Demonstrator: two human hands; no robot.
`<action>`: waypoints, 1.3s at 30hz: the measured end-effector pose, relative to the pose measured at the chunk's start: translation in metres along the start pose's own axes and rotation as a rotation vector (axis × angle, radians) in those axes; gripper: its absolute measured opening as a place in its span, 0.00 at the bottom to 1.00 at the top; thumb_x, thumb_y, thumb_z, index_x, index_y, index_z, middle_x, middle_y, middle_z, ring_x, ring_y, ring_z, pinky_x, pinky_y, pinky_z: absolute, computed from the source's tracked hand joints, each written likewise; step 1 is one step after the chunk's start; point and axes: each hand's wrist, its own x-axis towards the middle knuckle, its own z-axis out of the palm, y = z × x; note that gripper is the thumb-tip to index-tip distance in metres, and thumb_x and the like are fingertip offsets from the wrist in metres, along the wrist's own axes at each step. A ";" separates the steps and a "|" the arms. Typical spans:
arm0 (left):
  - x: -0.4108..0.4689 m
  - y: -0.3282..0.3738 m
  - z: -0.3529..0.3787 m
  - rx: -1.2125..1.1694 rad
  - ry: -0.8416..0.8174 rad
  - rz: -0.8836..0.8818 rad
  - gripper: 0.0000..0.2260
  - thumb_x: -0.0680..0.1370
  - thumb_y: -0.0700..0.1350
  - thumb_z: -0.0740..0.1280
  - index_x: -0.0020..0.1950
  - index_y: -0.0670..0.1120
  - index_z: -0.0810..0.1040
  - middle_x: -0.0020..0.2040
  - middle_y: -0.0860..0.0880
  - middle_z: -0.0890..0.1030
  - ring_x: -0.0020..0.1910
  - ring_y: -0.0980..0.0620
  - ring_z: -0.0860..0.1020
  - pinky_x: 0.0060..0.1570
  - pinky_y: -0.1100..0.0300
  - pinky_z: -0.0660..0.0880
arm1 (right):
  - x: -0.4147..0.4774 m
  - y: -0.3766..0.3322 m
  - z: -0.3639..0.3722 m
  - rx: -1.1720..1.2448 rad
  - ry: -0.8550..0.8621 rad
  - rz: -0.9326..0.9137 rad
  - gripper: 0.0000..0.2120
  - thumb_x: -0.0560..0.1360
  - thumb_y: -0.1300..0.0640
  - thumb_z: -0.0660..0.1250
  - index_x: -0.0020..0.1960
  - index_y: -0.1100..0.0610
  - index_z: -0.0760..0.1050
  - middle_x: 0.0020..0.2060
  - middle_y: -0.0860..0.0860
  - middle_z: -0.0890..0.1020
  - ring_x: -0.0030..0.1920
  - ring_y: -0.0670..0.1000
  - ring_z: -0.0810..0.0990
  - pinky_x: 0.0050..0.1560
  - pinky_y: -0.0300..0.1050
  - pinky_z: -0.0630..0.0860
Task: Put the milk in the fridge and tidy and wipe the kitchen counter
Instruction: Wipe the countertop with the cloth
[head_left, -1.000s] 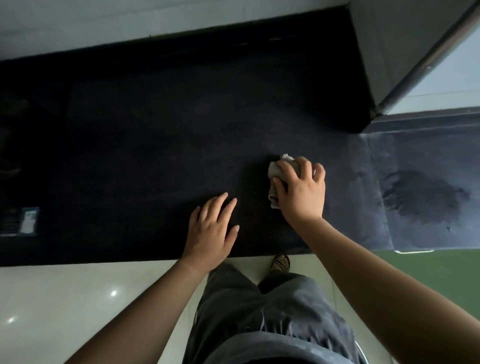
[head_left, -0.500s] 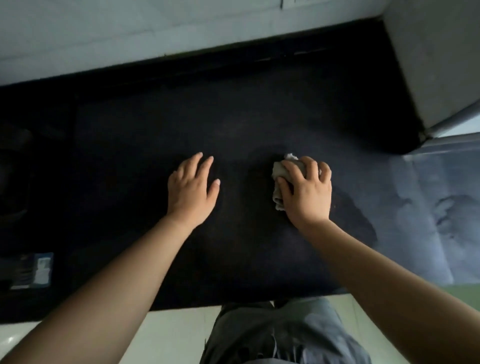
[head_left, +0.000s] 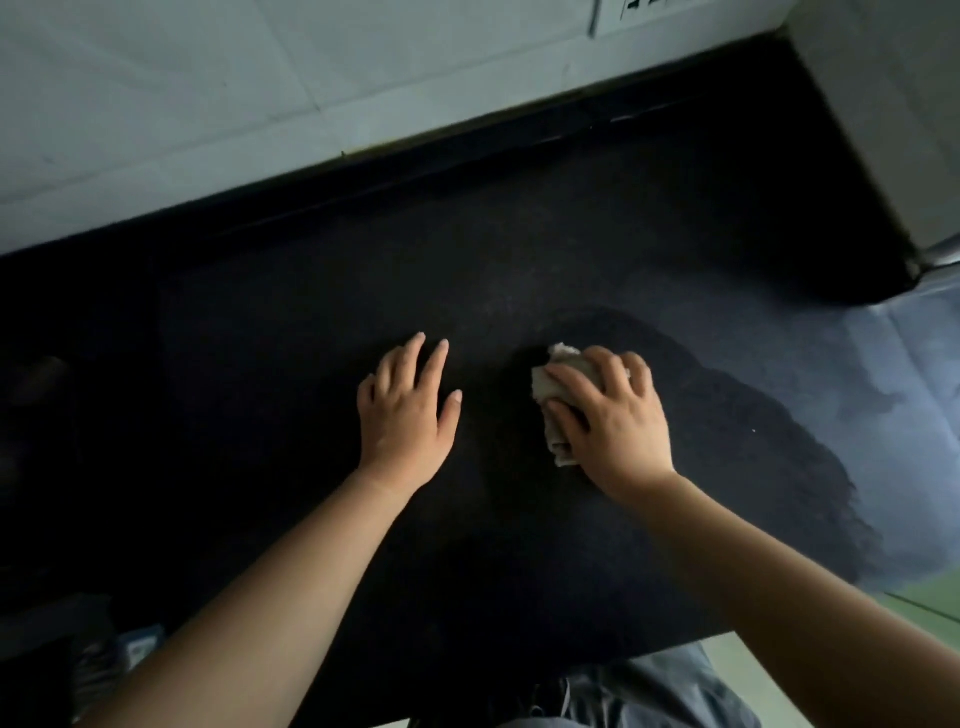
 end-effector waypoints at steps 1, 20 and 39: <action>0.000 0.000 -0.001 0.002 -0.003 0.007 0.24 0.78 0.54 0.58 0.73 0.48 0.62 0.74 0.44 0.63 0.71 0.41 0.63 0.62 0.41 0.67 | 0.010 0.002 -0.001 -0.001 0.015 0.069 0.16 0.75 0.48 0.62 0.61 0.49 0.74 0.60 0.56 0.74 0.58 0.62 0.67 0.52 0.57 0.73; -0.051 0.161 0.024 -0.086 -0.075 0.332 0.23 0.74 0.54 0.56 0.68 0.50 0.71 0.69 0.46 0.71 0.64 0.43 0.71 0.59 0.45 0.71 | -0.078 0.127 -0.071 -0.095 0.107 0.391 0.15 0.75 0.52 0.66 0.61 0.52 0.74 0.61 0.59 0.73 0.58 0.65 0.66 0.53 0.59 0.70; -0.109 0.243 0.050 0.029 -0.105 0.134 0.25 0.77 0.53 0.56 0.73 0.50 0.62 0.75 0.46 0.61 0.72 0.44 0.63 0.65 0.44 0.66 | -0.137 0.182 -0.099 -0.002 0.063 0.103 0.14 0.74 0.48 0.60 0.58 0.50 0.76 0.57 0.57 0.76 0.53 0.61 0.67 0.43 0.53 0.74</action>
